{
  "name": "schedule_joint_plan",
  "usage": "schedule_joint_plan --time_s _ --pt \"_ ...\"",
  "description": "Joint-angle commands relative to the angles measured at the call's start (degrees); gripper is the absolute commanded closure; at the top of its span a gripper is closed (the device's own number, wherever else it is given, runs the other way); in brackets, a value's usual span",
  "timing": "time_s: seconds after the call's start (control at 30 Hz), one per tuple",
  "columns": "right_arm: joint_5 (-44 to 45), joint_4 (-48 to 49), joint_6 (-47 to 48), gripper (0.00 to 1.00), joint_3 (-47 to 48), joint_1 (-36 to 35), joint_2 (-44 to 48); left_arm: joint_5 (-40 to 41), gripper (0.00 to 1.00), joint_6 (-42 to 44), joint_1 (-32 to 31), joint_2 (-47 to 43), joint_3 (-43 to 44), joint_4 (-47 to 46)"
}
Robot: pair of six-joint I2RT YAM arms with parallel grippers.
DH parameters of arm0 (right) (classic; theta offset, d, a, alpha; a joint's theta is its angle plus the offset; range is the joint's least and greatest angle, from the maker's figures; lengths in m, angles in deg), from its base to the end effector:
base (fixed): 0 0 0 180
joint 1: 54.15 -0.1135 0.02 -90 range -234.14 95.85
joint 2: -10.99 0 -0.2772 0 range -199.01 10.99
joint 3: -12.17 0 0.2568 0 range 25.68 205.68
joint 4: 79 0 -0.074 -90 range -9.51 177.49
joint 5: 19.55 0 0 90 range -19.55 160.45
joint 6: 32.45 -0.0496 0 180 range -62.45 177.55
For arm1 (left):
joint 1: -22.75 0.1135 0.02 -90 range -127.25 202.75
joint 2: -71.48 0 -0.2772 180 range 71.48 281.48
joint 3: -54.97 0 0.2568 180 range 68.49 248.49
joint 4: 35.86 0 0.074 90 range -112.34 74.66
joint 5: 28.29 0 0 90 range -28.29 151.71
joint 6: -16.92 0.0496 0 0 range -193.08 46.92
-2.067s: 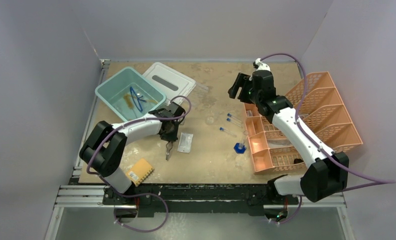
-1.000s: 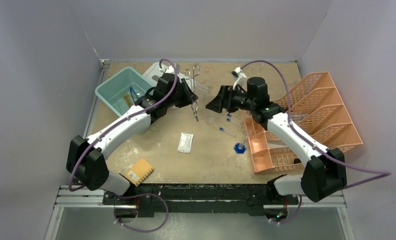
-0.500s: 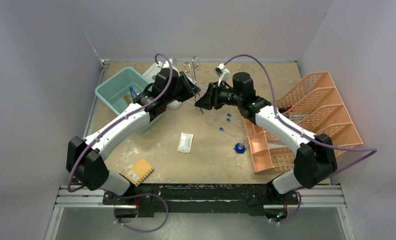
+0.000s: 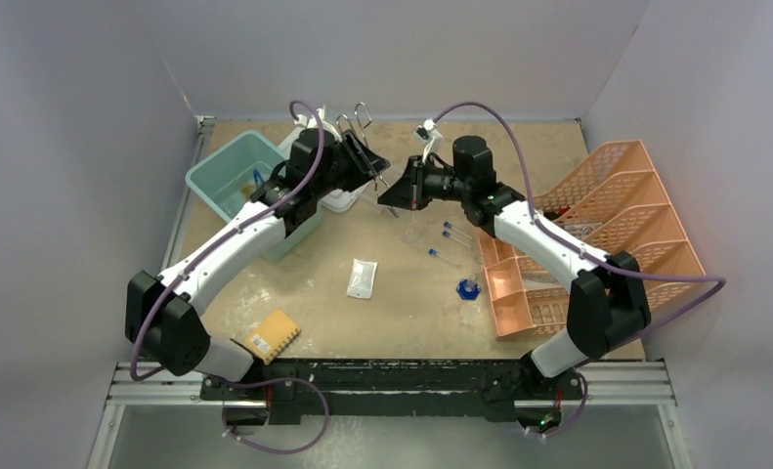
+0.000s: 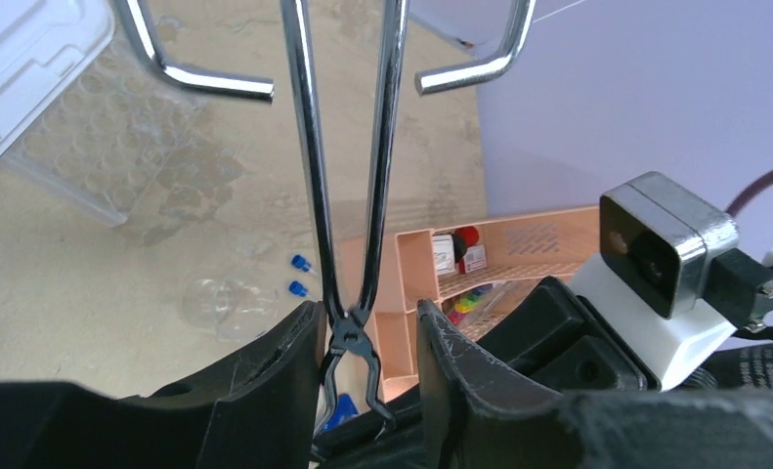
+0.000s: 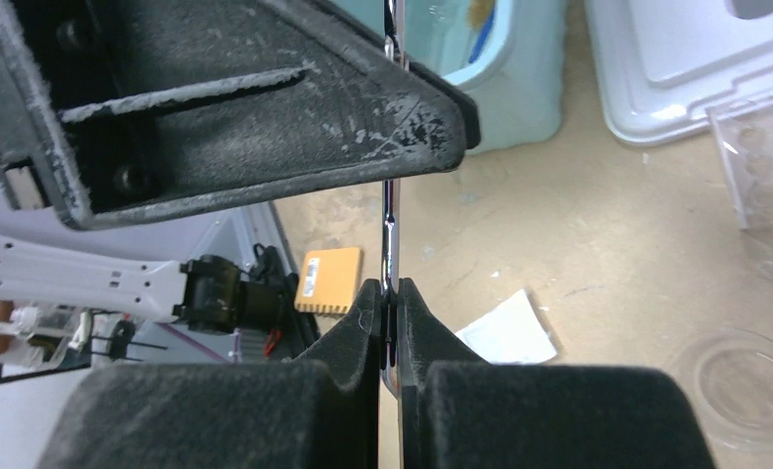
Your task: Organize the chemistry lab equipment
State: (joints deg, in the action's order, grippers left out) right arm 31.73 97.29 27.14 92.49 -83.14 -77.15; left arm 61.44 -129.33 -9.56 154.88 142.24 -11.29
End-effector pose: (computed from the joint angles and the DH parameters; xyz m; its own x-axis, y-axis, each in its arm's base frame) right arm 0.3137 0.2093 0.3331 -0.6136 0.1115 -0.7817 -0.7000 0.3814 0.6038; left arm 0.3041 -0.1926 0.3625 -0.6135 -0.5958 -0.5183 0.0506 0.6253 -0.7787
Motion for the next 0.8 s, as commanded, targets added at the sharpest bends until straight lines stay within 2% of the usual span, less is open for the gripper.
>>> schedule_joint_plan --time_s 0.0,0.17,0.33,0.53,0.77 --pt "-8.3 9.0 -1.7 1.00 1.6 -0.1 1.7 -4.3 0.61 -1.1 0.9 -3.3 -0.6 -9.7" --pt "-14.7 14.5 -5.0 1.00 1.3 1.0 1.0 -5.6 0.60 -1.4 2.7 -4.6 -1.7 -12.5" --pt "-18.0 22.3 -11.9 1.00 0.5 3.1 -0.6 -12.7 0.68 -5.2 8.3 -6.6 -3.4 -19.7" --pt "-21.0 32.0 -22.6 1.00 1.9 4.8 -4.3 -19.7 0.64 -7.4 8.4 -6.6 -5.6 -28.2" --pt "-23.7 46.9 -36.6 1.00 3.4 5.2 -8.5 -22.5 0.63 -5.9 8.4 -6.5 -5.8 -27.8"
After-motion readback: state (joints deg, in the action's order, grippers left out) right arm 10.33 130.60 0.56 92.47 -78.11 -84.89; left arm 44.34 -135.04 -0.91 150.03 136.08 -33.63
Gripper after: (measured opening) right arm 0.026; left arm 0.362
